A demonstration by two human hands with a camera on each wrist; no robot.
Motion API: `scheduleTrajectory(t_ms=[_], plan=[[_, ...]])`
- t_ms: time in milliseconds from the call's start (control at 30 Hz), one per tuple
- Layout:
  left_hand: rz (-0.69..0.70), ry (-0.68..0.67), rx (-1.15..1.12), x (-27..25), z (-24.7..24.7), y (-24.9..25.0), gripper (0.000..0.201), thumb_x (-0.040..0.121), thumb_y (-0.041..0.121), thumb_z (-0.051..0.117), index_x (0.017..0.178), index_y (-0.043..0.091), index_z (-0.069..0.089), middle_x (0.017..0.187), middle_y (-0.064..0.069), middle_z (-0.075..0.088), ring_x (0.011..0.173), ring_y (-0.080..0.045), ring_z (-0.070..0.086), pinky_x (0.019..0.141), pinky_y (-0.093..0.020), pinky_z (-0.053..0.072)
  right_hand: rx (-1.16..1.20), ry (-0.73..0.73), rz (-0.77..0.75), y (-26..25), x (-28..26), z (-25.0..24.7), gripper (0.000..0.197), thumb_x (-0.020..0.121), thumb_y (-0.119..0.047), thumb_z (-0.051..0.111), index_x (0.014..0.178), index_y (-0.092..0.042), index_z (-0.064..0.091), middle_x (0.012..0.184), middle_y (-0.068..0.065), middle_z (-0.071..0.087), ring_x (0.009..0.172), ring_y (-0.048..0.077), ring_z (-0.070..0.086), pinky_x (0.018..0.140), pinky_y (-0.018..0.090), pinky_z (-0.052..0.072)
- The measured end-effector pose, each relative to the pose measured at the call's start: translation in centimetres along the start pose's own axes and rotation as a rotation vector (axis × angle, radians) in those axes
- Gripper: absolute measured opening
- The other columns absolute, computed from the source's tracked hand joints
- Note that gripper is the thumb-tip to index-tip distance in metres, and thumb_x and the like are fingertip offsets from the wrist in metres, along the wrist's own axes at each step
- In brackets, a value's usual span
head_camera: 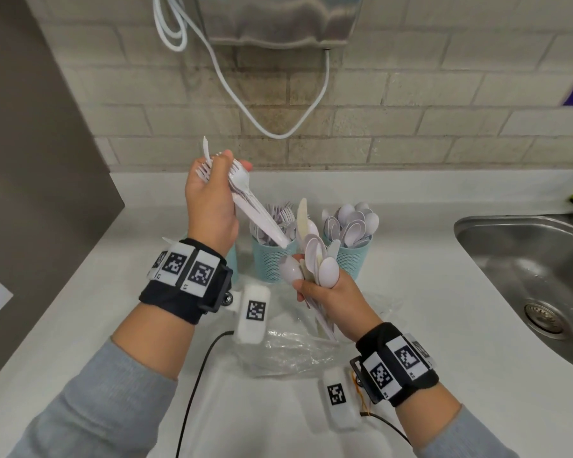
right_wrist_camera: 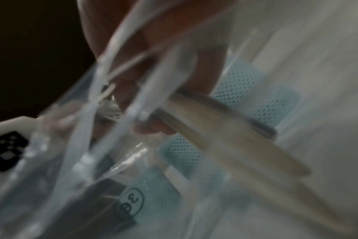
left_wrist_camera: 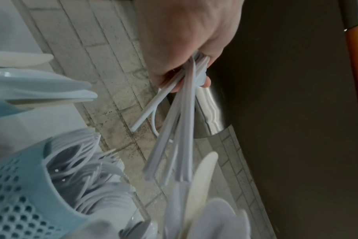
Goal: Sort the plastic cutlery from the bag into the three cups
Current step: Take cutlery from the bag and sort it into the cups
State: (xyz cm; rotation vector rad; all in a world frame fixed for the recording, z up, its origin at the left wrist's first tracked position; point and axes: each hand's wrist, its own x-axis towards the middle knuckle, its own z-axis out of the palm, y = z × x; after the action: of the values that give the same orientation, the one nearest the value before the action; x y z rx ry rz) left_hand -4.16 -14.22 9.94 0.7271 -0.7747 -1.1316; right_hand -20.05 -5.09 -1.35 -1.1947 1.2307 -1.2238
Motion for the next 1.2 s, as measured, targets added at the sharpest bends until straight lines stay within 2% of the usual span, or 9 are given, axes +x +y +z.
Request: scheduleTrajectory(t_ms=[233, 400, 467, 600, 767, 900, 1000, 1067, 1200], plan=[[0.158, -0.132, 0.137, 3.1, 2.2, 0.2, 0.013, 0.092, 0.012, 0.057, 0.086, 0.015, 0.045, 0.076, -0.007, 0.062, 0.07, -0.02, 0.066, 0.073, -0.034, 0.056, 0.005, 0.048, 0.011, 0.5, 0.0, -0.7, 0.033, 0.074, -0.024, 0.071, 0.101, -0.005, 0.066, 0.068, 0.004, 0.063, 0.07, 0.018, 0.06, 0.069, 0.034, 0.049], [0.255, -0.285, 0.359, 3.4, 2.8, -1.7, 0.02, 0.088, 0.009, 0.062, 0.084, 0.019, 0.044, 0.078, -0.003, 0.062, 0.077, -0.023, 0.066, 0.08, -0.038, 0.055, -0.007, 0.041, -0.011, 0.7, -0.1, -0.9, 0.028, 0.082, -0.011, 0.07, 0.108, -0.005, 0.064, 0.071, 0.006, 0.063, 0.068, 0.016, 0.06, 0.066, 0.031, 0.05], [0.265, -0.357, 0.454, 3.0, 2.5, -2.6, 0.022, 0.086, 0.012, 0.065, 0.085, 0.021, 0.045, 0.085, -0.015, 0.064, 0.084, -0.031, 0.064, 0.082, -0.038, 0.053, -0.003, 0.039, -0.016, 0.7, -0.1, -1.0, 0.028, 0.083, -0.007, 0.069, 0.11, -0.007, 0.064, 0.074, 0.007, 0.063, 0.067, 0.015, 0.06, 0.066, 0.029, 0.05], [0.22, -0.464, 0.507, 2.0, 2.0, -4.0, 0.025, 0.083, 0.014, 0.07, 0.084, 0.022, 0.046, 0.097, -0.029, 0.064, 0.093, -0.036, 0.064, 0.083, -0.03, 0.053, -0.004, 0.045, -0.012, 0.9, 0.1, -1.0, 0.029, 0.083, -0.006, 0.069, 0.111, -0.011, 0.065, 0.073, 0.005, 0.063, 0.066, 0.013, 0.061, 0.066, 0.028, 0.051], [0.054, -0.406, 0.561, 2.6, 1.5, -5.1, 0.037, 0.074, 0.025, 0.077, 0.097, 0.031, 0.049, 0.101, -0.02, 0.067, 0.093, -0.03, 0.067, 0.088, -0.039, 0.054, -0.015, 0.058, -0.004, 1.2, 0.4, -1.1, 0.028, 0.082, -0.008, 0.07, 0.109, -0.006, 0.064, 0.07, 0.005, 0.063, 0.066, 0.014, 0.06, 0.066, 0.03, 0.05], [-0.081, -0.365, 0.547, 3.0, 0.4, -6.4, 0.032, 0.078, 0.011, 0.071, 0.1, 0.028, 0.055, 0.088, -0.019, 0.07, 0.08, -0.026, 0.071, 0.08, -0.041, 0.057, -0.001, 0.051, -0.001, 1.3, 0.5, -1.0, 0.028, 0.082, -0.007, 0.07, 0.109, -0.005, 0.064, 0.072, 0.006, 0.063, 0.066, 0.014, 0.06, 0.067, 0.03, 0.051], [-0.091, -0.351, 0.578, 3.0, 0.3, -6.7, 0.014, 0.08, 0.012, 0.07, 0.09, 0.016, 0.061, 0.086, -0.014, 0.069, 0.075, -0.02, 0.067, 0.076, -0.033, 0.054, -0.006, 0.047, 0.0, 1.5, 0.5, -1.0, 0.029, 0.081, -0.009, 0.07, 0.109, -0.006, 0.064, 0.071, 0.006, 0.063, 0.067, 0.015, 0.06, 0.067, 0.03, 0.05], [-0.098, -0.308, 0.584, 3.2, 0.3, -6.7, 0.017, 0.083, 0.021, 0.069, 0.092, 0.007, 0.064, 0.084, -0.006, 0.07, 0.071, -0.014, 0.064, 0.075, -0.03, 0.051, -0.005, 0.043, 0.001, 1.4, 0.4, -1.1, 0.029, 0.082, -0.008, 0.069, 0.11, -0.008, 0.064, 0.071, 0.005, 0.062, 0.066, 0.014, 0.059, 0.065, 0.029, 0.049], [-0.176, -0.337, 0.553, 3.2, 0.3, -6.5, 0.034, 0.086, 0.038, 0.063, 0.102, 0.008, 0.065, 0.092, -0.002, 0.075, 0.089, -0.02, 0.07, 0.087, -0.036, 0.054, -0.002, 0.042, -0.003, 1.4, 0.4, -1.1, 0.029, 0.082, -0.006, 0.069, 0.11, -0.007, 0.064, 0.071, 0.005, 0.062, 0.065, 0.014, 0.059, 0.065, 0.028, 0.049]])
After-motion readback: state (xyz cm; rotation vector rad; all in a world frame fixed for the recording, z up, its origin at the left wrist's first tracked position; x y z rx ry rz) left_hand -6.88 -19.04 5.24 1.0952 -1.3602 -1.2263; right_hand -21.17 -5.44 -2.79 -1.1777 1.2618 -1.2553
